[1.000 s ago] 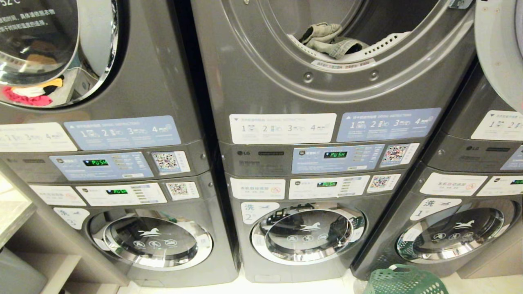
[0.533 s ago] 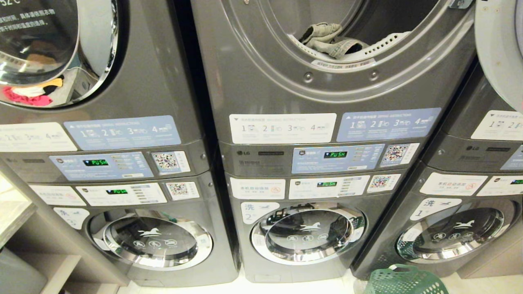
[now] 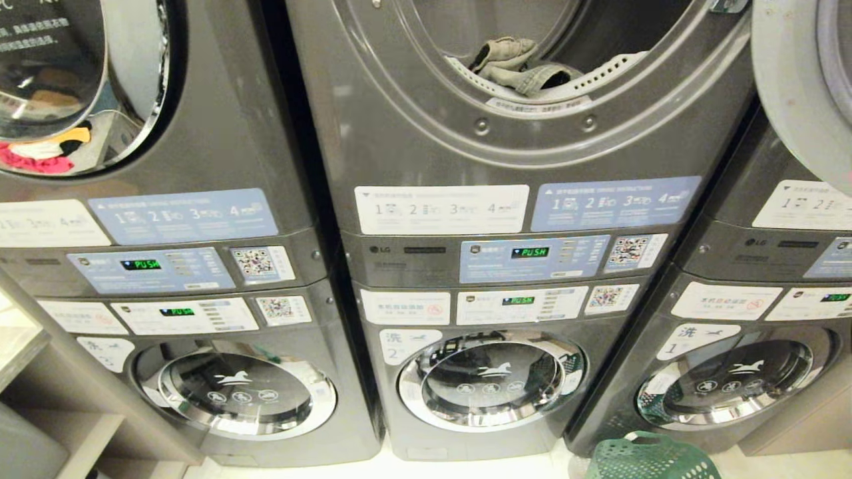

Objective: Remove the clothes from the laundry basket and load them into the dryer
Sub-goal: Close the dryer

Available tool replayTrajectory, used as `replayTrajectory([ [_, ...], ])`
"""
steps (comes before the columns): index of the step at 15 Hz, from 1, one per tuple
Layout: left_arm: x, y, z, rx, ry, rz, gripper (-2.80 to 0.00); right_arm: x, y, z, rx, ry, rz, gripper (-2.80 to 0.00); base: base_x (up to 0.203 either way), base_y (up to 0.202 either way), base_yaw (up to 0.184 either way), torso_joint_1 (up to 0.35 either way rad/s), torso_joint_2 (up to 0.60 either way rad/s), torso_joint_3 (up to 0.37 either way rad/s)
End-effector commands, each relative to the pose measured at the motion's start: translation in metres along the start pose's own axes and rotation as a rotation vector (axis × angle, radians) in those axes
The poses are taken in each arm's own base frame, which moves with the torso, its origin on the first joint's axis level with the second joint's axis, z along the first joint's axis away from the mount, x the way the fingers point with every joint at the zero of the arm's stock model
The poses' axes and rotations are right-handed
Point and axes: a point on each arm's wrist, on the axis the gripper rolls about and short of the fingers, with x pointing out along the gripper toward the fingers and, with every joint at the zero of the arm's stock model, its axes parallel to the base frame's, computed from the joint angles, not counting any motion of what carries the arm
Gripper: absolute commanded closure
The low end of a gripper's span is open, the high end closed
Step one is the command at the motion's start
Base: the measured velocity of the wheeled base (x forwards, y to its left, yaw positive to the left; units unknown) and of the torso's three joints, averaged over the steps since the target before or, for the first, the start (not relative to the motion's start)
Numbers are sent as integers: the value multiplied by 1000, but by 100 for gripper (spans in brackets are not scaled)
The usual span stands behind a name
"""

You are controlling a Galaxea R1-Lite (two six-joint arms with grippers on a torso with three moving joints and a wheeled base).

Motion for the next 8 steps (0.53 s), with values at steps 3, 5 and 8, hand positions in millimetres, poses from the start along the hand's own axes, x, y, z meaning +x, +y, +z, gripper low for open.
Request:
replayTrajectory([
  [3, 0, 0, 0, 0, -1, 0, 0, 0, 0, 0, 0, 2, -1, 0, 0, -197, 2, 1, 6, 1],
  [5, 0, 0, 0, 0, -1, 0, 0, 0, 0, 0, 0, 2, -1, 0, 0, -197, 2, -1, 6, 1],
  [8, 0, 0, 0, -5, -1, 0, 0, 0, 0, 0, -6, 2, -1, 0, 0, -196, 1, -3, 3, 2],
])
